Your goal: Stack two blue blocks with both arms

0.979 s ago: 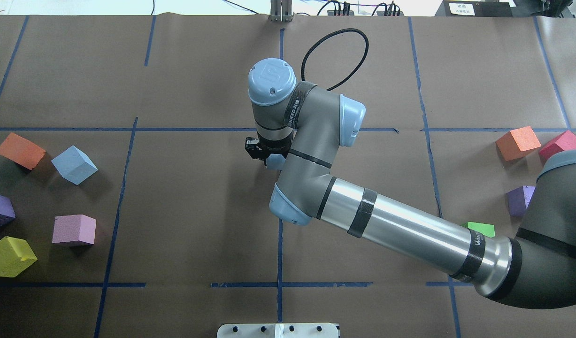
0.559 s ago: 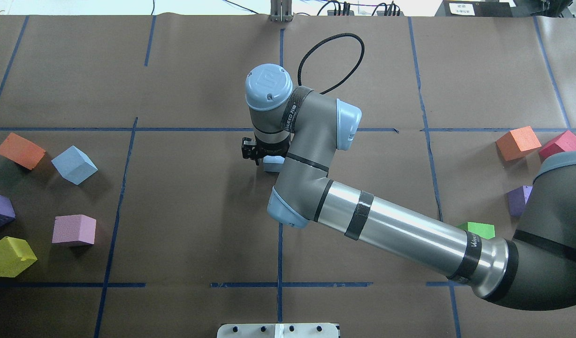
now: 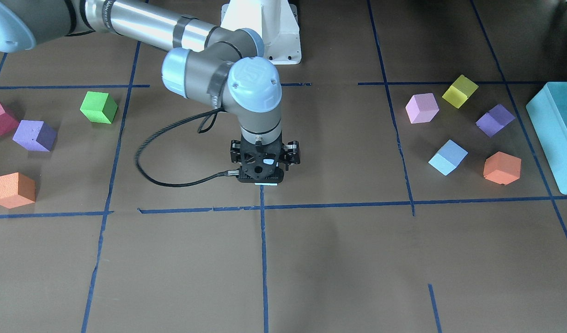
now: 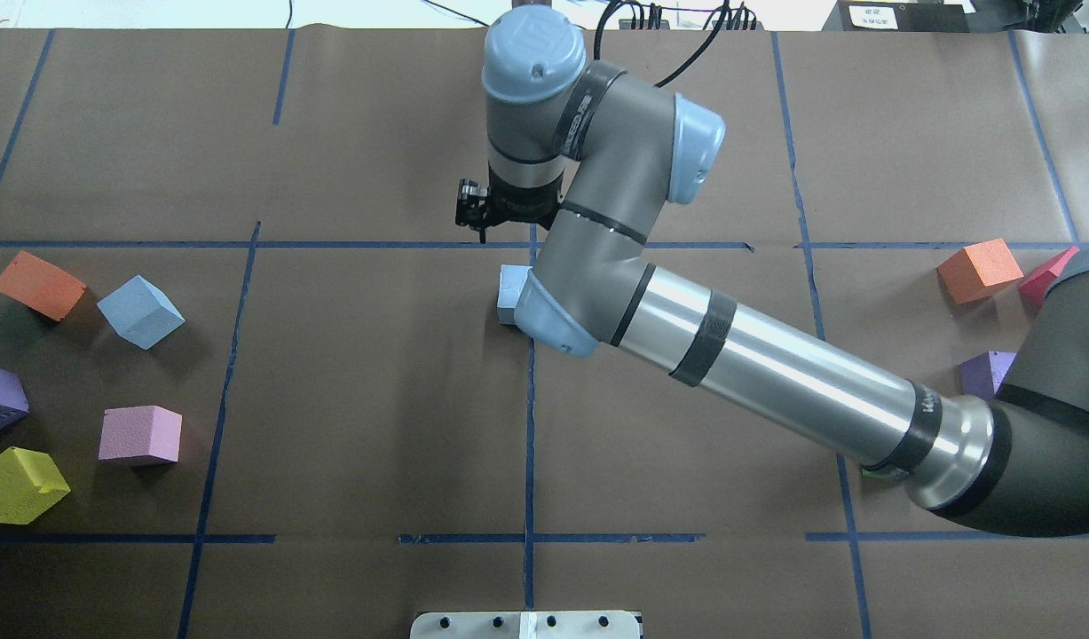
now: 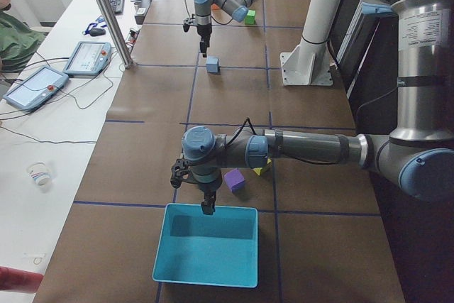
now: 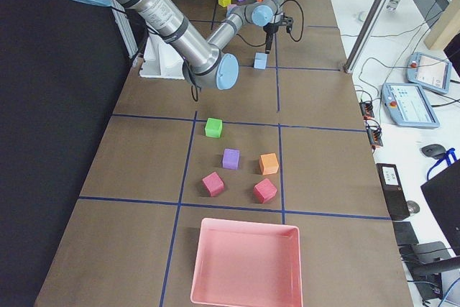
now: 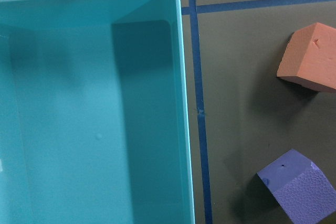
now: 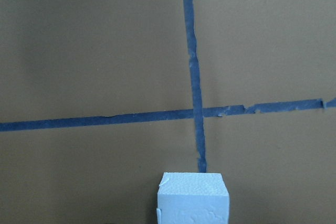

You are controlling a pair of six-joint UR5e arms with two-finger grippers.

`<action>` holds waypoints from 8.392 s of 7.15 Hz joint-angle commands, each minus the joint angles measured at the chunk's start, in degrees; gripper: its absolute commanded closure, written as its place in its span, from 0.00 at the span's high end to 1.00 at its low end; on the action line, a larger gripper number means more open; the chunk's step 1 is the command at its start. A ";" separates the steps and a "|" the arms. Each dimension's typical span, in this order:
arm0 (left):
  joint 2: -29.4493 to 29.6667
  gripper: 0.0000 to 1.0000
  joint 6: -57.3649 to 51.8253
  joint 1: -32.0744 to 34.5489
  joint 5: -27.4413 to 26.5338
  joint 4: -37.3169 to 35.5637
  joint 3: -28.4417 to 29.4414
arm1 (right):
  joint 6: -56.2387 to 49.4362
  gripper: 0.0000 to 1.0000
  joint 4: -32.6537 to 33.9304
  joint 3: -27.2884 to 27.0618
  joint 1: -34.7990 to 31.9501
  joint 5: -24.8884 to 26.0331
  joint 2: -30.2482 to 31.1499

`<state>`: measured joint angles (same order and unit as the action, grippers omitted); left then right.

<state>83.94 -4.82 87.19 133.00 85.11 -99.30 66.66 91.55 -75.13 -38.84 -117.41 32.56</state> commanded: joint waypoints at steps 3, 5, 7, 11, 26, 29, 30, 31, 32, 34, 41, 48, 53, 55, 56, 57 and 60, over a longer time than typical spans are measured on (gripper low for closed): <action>3.68 1.00 0.43 0.00 0.16 1.98 -0.98 | -32.36 1.00 8.91 -17.39 -17.97 -8.42 20.46; 5.87 1.00 0.43 -0.17 0.68 4.80 -1.60 | -54.77 1.00 8.82 -20.14 -29.48 -13.61 32.68; 7.02 1.00 0.43 -0.18 0.68 4.89 -1.77 | -73.00 1.00 8.65 -20.23 -39.69 -16.09 42.36; 8.34 1.00 9.85 -11.22 1.30 13.03 -2.30 | -87.76 1.00 7.77 -25.30 -51.59 -15.92 62.31; 12.30 0.67 19.94 -35.60 -8.37 34.16 9.47 | -84.33 1.00 7.59 -31.75 -51.60 -15.92 67.72; 14.40 0.44 20.37 -35.51 -8.45 33.46 7.38 | -84.24 1.00 7.59 -31.75 -51.60 -15.92 67.72; 15.72 0.44 23.16 -35.16 -8.37 31.71 5.19 | -84.16 1.00 7.59 -31.75 -51.60 -15.92 67.72; 18.86 0.45 33.28 -35.16 -8.54 29.00 3.69 | -84.15 1.00 7.59 -31.84 -51.60 -16.00 67.72; 23.33 0.47 45.30 -35.42 -8.72 25.84 3.15 | -84.15 1.00 7.59 -31.75 -51.60 -16.00 67.72; 33.26 0.48 64.59 -41.52 -12.90 16.55 2.62 | -84.15 1.00 7.59 -31.75 -51.60 -16.00 67.72; 61.44 0.52 69.45 -55.28 -24.36 1.09 16.50 | -84.07 1.00 7.68 -31.40 -51.60 -16.00 67.72; 61.43 0.52 70.81 -52.65 -21.99 3.31 21.07 | -84.16 1.00 7.59 -31.40 -51.60 -16.00 67.81; 61.61 0.56 71.00 -53.00 -18.74 7.79 23.36 | -84.16 1.00 7.59 -31.40 -51.60 -16.00 67.81; 61.61 0.58 71.00 -53.00 -18.74 7.53 23.28 | -84.15 1.00 7.59 -31.40 -51.60 -16.00 67.73; 61.52 0.66 70.91 -52.91 -18.74 7.53 23.19 | -84.15 1.00 7.59 -31.40 -51.60 -16.00 67.72; 61.44 0.78 70.83 -52.91 -18.83 7.44 23.19 | -84.15 1.00 7.68 -31.40 -51.60 -16.00 67.72; 61.43 0.99 70.74 -52.74 -18.74 7.09 22.58 | -84.15 1.00 7.68 -31.49 -51.60 -16.09 67.72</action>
<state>145.32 66.01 34.34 114.19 92.42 -76.31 -17.49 99.22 -106.60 -90.44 -133.43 100.28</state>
